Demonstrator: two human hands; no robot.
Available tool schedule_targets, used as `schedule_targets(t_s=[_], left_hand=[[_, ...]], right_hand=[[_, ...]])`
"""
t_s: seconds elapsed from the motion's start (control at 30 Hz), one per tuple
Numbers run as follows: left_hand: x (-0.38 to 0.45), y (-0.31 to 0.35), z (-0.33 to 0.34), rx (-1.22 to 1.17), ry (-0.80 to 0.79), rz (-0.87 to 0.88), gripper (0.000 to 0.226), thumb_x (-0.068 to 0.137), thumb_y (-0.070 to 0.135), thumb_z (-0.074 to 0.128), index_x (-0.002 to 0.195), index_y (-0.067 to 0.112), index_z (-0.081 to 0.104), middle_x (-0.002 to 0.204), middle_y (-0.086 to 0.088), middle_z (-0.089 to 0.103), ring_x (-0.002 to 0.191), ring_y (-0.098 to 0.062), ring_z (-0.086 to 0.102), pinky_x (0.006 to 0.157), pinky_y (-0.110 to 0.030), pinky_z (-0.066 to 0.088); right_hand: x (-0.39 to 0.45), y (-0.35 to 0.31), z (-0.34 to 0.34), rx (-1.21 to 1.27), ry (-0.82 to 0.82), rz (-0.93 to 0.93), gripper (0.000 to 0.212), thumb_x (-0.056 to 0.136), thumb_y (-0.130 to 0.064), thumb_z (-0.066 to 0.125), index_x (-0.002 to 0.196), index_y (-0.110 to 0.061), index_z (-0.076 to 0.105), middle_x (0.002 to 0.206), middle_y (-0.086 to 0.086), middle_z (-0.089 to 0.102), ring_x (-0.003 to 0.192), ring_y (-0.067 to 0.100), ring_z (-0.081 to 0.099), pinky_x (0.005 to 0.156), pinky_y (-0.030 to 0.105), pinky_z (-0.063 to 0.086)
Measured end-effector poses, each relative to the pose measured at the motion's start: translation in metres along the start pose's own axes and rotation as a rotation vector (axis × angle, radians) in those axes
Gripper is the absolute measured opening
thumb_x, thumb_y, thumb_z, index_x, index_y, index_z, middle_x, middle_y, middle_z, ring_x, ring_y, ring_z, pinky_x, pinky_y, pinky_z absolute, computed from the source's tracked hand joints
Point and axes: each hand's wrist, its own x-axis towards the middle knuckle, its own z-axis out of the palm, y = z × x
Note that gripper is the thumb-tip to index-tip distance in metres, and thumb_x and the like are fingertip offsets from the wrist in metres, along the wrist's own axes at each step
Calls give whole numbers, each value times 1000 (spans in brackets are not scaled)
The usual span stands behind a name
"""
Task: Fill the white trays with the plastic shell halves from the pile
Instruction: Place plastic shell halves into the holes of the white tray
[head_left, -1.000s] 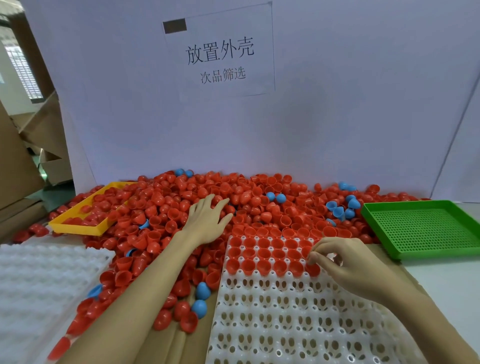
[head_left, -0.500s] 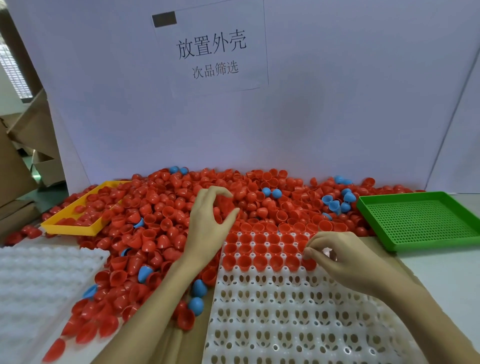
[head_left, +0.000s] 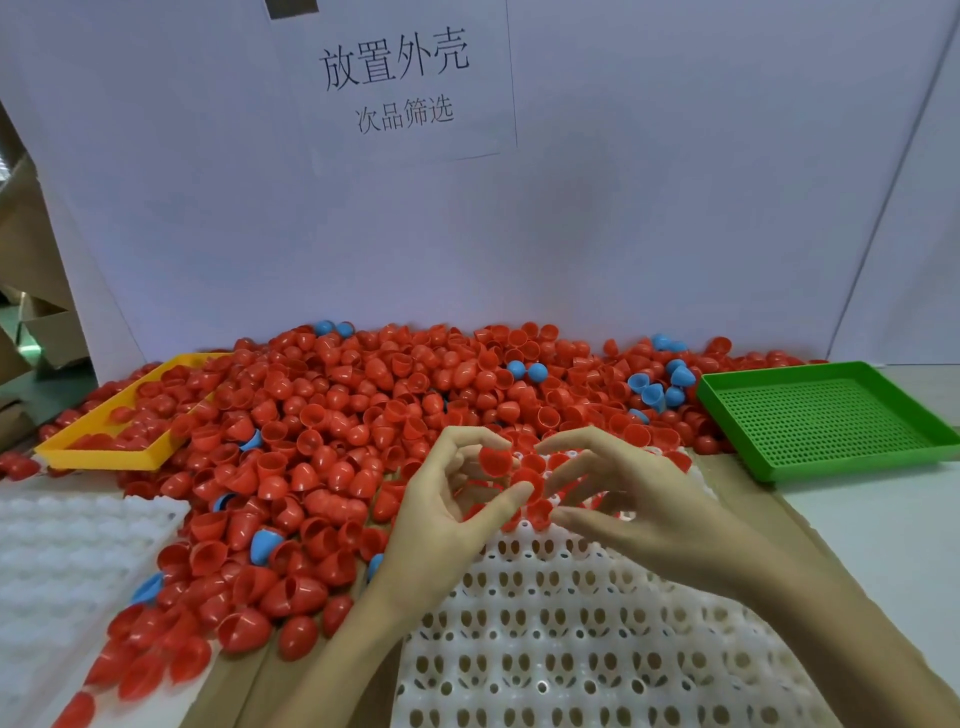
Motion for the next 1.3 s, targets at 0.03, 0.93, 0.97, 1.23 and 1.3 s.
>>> schedule_targets(t_s=[0.03,0.93,0.97,1.23,1.3], left_hand=[[0,1,-1,-16,-27,-2,37,92,20,81,124,25,64,115,-3,72,113,-24,71,95,-29,58],[-4,-2,-2,161,22,33,29,97,32,71,125,37,69,113,13,77,109,-11,73,97,-33,59],[-5,-2,-1,188,34,41,28,96,36,69,123,44,69,111,15,77,107,-9,73,96,-30,58],[-8,1,1,406,-6,169,39,102,22,64,125,53,58,109,24,73,102,0,71,89,-10,51],[-9,-2,2,438,-26,188,38,102,18,65,128,46,61,106,24,74,104,4,69,89,-7,49]], right_hand=[[0,-1,4,0,16,-13,44,93,-33,76,129,-44,55,110,-17,73,98,8,74,78,25,62],[1,-1,4,-41,141,-100,29,93,-24,79,109,-41,61,105,-13,68,94,15,72,75,32,62],[1,-1,3,-49,138,-107,28,94,-23,78,109,-40,62,106,-12,69,95,16,72,75,32,62],[1,-4,6,-10,84,-154,30,106,-20,59,130,-37,65,106,-9,71,96,20,72,72,33,62],[1,-3,9,-49,72,-143,31,103,-16,65,126,-36,69,102,-12,71,95,17,72,73,31,61]])
